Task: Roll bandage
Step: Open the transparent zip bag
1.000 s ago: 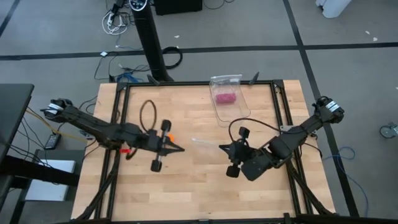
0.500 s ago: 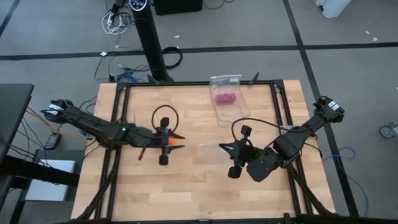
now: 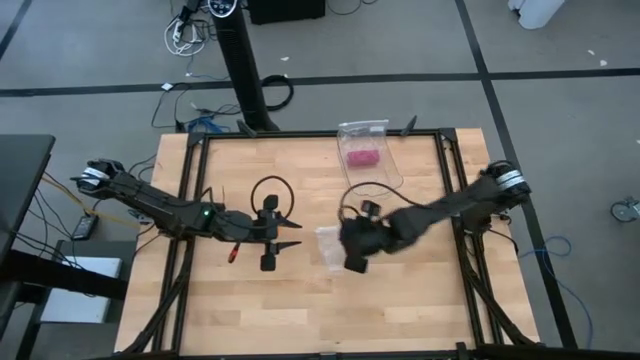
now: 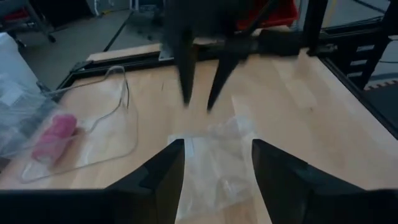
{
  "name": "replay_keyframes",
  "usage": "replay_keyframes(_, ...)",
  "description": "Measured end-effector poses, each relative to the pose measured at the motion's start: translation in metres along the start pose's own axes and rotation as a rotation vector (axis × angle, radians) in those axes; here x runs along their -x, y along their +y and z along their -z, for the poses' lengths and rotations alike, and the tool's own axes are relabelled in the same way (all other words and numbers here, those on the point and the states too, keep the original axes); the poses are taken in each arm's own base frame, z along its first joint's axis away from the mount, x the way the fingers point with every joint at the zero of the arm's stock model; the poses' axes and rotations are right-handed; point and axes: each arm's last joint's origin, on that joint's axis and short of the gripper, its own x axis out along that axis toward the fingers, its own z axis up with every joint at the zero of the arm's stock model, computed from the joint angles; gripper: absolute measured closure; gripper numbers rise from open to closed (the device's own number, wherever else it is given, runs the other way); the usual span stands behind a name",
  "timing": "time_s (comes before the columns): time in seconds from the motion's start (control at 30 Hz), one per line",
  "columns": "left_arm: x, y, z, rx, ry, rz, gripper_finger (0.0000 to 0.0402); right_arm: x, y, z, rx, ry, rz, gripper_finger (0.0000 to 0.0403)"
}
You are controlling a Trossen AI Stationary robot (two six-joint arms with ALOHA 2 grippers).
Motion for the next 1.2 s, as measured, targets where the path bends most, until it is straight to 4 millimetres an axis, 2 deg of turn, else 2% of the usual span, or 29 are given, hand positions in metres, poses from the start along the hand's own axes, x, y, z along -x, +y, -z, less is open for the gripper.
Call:
replay_keyframes(0.1,-0.001,0.000,0.002,-0.008,0.019,0.004,0.0208,-0.040,-0.016,-0.007,0.030,0.043,-0.115,0.0271)
replay_keyframes(0.2,0.000,-0.001,0.002,-0.006,0.018,0.033,0.0208,-0.074,-0.037,-0.006,0.050,0.118,-0.226,0.0274)
replay_keyframes(0.33,0.000,-0.003,0.005,-0.008,0.044,0.044,0.0208,-0.105,-0.065,0.002,0.049,0.205,-0.277,0.0274)
replay_keyframes(0.4,0.000,-0.003,0.005,-0.009,0.048,0.045,0.0208,-0.114,-0.076,0.009,0.049,0.238,-0.262,0.0274)
replay_keyframes(0.53,0.000,-0.003,0.006,0.011,0.057,0.048,0.0208,-0.121,-0.091,0.020,0.031,0.270,-0.267,0.0274)
replay_keyframes(0.87,0.000,-0.003,0.005,0.044,0.052,0.058,0.0208,-0.129,-0.091,0.037,0.051,0.278,-0.324,0.0284)
replay_keyframes(0.97,0.000,-0.003,0.005,0.047,0.047,0.058,0.0208,-0.129,-0.090,0.036,0.054,0.275,-0.316,0.0313)
replay_keyframes(1.1,0.000,-0.002,0.002,0.083,0.019,0.052,0.0209,-0.122,-0.084,0.033,0.091,0.250,-0.291,0.0382)
replay_keyframes(1.2,-0.002,-0.001,0.011,0.104,-0.050,0.053,0.0209,-0.107,-0.079,0.025,0.116,0.197,-0.269,0.0394)
